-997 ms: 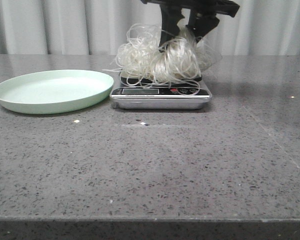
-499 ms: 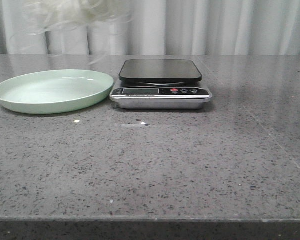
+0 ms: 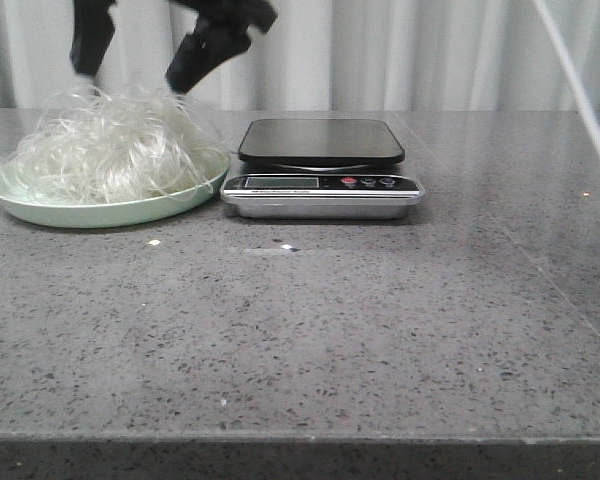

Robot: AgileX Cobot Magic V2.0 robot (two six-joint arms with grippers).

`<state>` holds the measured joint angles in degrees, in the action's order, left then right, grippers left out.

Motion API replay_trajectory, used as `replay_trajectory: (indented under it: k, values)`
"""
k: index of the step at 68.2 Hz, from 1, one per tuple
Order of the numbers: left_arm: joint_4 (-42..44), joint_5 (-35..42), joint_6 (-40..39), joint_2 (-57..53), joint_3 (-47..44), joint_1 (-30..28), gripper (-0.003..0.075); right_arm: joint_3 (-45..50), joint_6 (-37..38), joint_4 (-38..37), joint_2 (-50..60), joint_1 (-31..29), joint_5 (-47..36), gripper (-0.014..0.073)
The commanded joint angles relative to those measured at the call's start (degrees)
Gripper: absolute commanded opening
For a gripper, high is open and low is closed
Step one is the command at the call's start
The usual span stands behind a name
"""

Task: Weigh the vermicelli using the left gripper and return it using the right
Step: 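Carry the vermicelli with the right gripper back over the green plate, then release the vermicelli onto the plate and raise the right gripper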

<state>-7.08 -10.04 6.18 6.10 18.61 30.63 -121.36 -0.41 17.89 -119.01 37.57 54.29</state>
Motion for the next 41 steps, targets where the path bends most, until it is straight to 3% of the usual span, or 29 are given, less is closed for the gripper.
replay_trajectory:
  k: [1,18,41]
  values:
    - [-0.1,4.7,0.1,0.7,1.5,0.4,0.0127,-1.8,-0.6,-0.2,8.4,-2.4,-1.6,0.0598]
    - [-0.1,4.6,0.1,0.7,1.5,0.4,0.0127,5.6,-0.6,-6.4,20.6,-5.7,-5.6,0.0598]
    - [-0.1,4.4,0.1,0.7,1.5,0.4,0.0127,44.6,-0.6,-9.2,46.4,-6.0,-23.5,0.0598]
